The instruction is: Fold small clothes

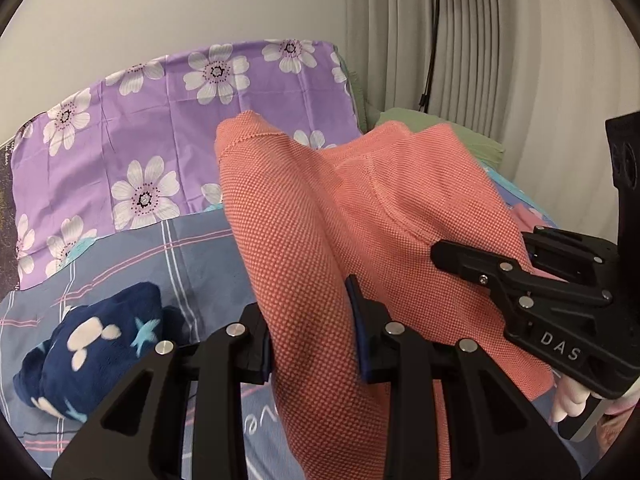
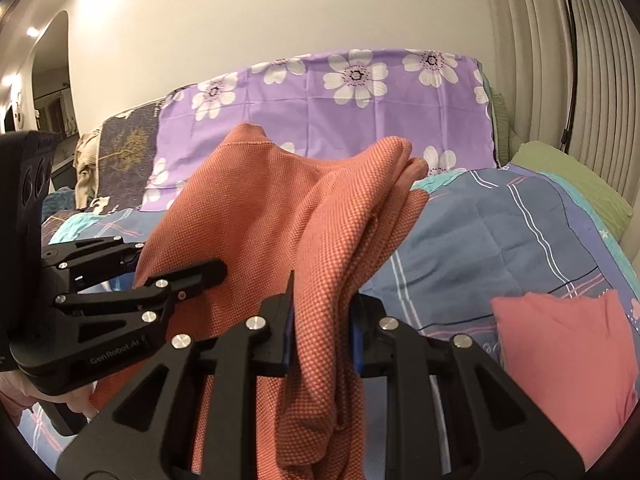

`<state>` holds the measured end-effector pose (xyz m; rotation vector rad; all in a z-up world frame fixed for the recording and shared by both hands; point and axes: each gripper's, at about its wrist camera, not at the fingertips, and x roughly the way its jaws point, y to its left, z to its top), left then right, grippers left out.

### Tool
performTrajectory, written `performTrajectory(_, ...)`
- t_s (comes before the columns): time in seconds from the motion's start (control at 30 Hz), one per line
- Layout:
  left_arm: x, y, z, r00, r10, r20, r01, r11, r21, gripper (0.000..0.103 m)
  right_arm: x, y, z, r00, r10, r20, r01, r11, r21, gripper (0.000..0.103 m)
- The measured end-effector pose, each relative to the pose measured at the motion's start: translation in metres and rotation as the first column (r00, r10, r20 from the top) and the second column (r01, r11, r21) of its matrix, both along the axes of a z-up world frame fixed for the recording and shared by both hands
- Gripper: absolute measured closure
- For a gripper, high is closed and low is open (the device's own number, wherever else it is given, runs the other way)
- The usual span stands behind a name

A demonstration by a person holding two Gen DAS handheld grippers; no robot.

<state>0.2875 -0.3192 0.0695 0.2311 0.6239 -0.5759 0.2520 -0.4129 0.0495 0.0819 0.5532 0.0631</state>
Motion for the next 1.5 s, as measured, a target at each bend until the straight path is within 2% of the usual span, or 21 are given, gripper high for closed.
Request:
performTrajectory(0.27,0.033,-0.020,-0.020,1.000,-0.023,0.003,0.023,0.999,0.023,0.072,0.043,-0.022,-0.023,0.999,-0.038,-0.036,0.040,0.999,0.035,0.082)
performTrajectory(0.63,0.085,-0.039,-0.056,0.999,0.042,-0.008,-0.041,0.994,0.097,0.069,0.102,-0.034,-0.056,0.993,-0.079,-0.092,0.083,0.996,0.042,0.082)
performTrajectory(0.77,0.102,-0.044,-0.082,0.996,0.086,-0.021,-0.081,0.983,0.165,0.058,0.120,-0.039,-0.077,0.986,-0.110,-0.123,0.114,0.993,0.024,0.082)
performTrajectory(0.83,0.105,-0.042,-0.097,0.992,0.123,-0.019,-0.116,0.970,0.213,0.052,0.127,-0.043,-0.091,0.979,-0.151,-0.139,0.152,0.988,-0.005,0.071)
performTrajectory(0.87,0.107,-0.039,-0.106,0.990,0.136,-0.033,-0.124,0.962,0.245,0.051,0.131,-0.047,-0.103,0.967,-0.190,-0.168,0.189,0.982,-0.023,0.070)
performTrajectory(0.97,0.108,-0.027,-0.136,0.983,0.122,-0.134,-0.072,0.941,0.332,0.051,0.131,-0.059,-0.132,0.945,-0.201,-0.257,0.212,0.977,0.014,0.069)
performTrajectory(1.03,0.102,-0.021,-0.147,0.982,0.106,-0.159,-0.043,0.934,0.354,0.051,0.129,-0.067,-0.145,0.925,-0.195,-0.325,0.224,0.973,0.055,0.064)
performTrajectory(1.1,0.095,-0.014,-0.153,0.979,0.104,-0.173,-0.040,0.940,0.340,0.051,0.126,-0.071,-0.156,0.895,-0.200,-0.399,0.249,0.966,0.074,0.064)
performTrajectory(1.2,0.089,-0.004,-0.152,0.972,0.125,-0.199,-0.059,0.950,0.306,0.051,0.118,-0.070,-0.154,0.876,-0.222,-0.429,0.264,0.964,0.040,0.061)
performTrajectory(1.3,0.074,0.004,-0.146,0.968,0.127,-0.218,-0.062,0.958,0.280,0.051,0.095,-0.062,-0.145,0.885,-0.219,-0.411,0.240,0.971,0.000,0.060)
performTrajectory(1.37,0.064,0.010,-0.139,0.966,0.126,-0.226,-0.068,0.966,0.249,0.051,0.069,-0.057,-0.138,0.904,-0.196,-0.381,0.215,0.977,0.007,0.059)
performTrajectory(1.47,0.033,0.027,-0.117,0.970,0.116,-0.214,-0.085,0.985,0.149,0.050,0.027,-0.052,-0.123,0.930,-0.163,-0.331,0.187,0.982,0.042,0.054)
performTrajectory(1.5,0.024,0.032,-0.111,0.974,0.108,-0.200,-0.084,0.988,0.127,0.047,0.014,-0.050,-0.117,0.937,-0.152,-0.314,0.177,0.983,0.051,0.051)
